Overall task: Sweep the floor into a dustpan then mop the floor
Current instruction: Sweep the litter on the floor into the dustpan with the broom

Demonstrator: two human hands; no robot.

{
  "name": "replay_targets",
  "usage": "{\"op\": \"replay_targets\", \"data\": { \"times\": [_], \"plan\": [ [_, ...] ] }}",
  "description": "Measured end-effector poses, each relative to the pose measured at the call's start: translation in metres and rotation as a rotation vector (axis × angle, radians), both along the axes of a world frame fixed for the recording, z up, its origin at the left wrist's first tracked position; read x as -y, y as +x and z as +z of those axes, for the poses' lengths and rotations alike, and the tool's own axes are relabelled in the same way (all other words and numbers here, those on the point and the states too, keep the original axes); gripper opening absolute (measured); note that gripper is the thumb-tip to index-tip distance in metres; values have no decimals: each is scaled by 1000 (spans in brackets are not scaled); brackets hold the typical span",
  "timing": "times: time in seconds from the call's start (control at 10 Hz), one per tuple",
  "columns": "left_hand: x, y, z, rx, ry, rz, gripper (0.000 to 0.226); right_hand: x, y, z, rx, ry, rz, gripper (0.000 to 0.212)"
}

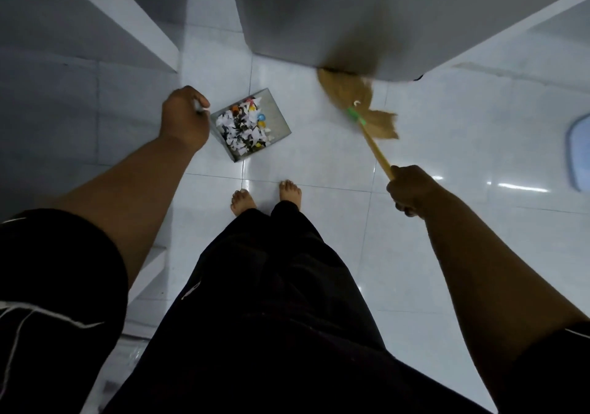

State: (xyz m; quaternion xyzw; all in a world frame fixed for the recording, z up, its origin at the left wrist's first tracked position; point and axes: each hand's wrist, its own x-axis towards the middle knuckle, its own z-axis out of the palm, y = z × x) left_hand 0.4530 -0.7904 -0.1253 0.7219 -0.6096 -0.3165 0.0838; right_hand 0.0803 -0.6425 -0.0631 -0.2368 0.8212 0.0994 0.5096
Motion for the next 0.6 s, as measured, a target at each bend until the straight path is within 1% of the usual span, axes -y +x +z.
{"op": "replay_targets", "data": {
  "times": [0.1,0.2,0.3,0.4,0.5,0.6],
  "plan": [
    [5,-11,1,-45,5,16,46,-14,-1,19,59,46,96,57],
    [9,-15,0,-115,16,67,48,-41,-28,47,101,21,72,53],
    [4,-14,8,-62,65,67,44,-66,-53,68,90,30,-36,51],
    [1,-8,7,53,104,3,33,-82,-57,75,58,-27,-88,51],
    [-8,-7,5,48,13,59,40,-82,-28,60,24,-38,-26,51],
    [-19,-5,9,72,1,80,40,-76,4,40,52,4,44,56]
  ]
}}
